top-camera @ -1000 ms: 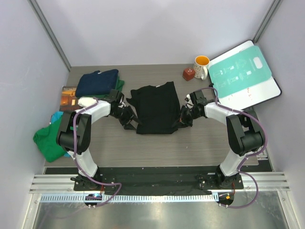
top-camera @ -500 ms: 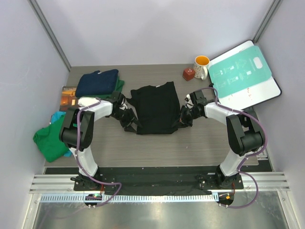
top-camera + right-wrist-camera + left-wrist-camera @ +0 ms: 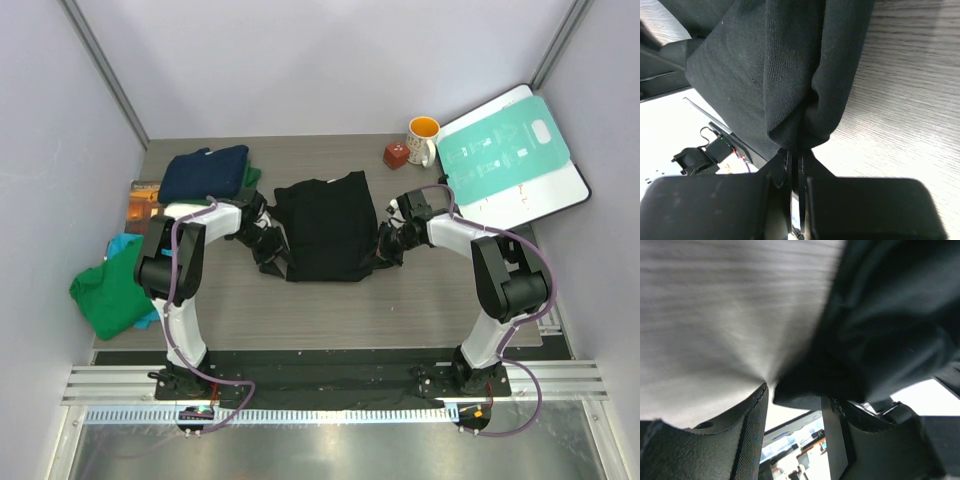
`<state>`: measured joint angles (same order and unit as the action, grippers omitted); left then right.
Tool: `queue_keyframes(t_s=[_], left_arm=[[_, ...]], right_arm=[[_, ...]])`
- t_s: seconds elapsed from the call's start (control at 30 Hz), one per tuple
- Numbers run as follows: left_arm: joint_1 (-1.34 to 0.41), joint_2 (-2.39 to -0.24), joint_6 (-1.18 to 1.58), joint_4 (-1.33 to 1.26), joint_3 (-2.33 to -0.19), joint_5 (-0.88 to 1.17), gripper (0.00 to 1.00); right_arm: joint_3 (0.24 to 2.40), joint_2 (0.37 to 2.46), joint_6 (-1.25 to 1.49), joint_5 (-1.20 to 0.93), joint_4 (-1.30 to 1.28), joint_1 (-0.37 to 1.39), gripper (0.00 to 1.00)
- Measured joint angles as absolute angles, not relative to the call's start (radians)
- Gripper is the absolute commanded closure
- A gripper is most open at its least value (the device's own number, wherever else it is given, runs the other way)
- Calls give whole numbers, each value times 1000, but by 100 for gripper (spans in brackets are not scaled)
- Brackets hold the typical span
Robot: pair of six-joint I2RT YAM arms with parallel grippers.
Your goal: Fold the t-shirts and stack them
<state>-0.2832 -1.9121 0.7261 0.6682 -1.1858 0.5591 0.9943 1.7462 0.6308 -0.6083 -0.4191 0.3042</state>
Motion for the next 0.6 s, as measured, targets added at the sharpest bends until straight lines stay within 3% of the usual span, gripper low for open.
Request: queue_keyframes(t_s=[0.43,0.57,0.6], left_arm=[[-288,-1949,717,643,-1176,612,56],[-305,-1952,725,607,-1166,609,94],[-310,-1956,727,598,-1163,609,98]], right_arm=[[995,1746,631,-612,-419,304,99],[995,1746,632,-612,-419,304,99],[995,1747,631,-612,-419,304,99]])
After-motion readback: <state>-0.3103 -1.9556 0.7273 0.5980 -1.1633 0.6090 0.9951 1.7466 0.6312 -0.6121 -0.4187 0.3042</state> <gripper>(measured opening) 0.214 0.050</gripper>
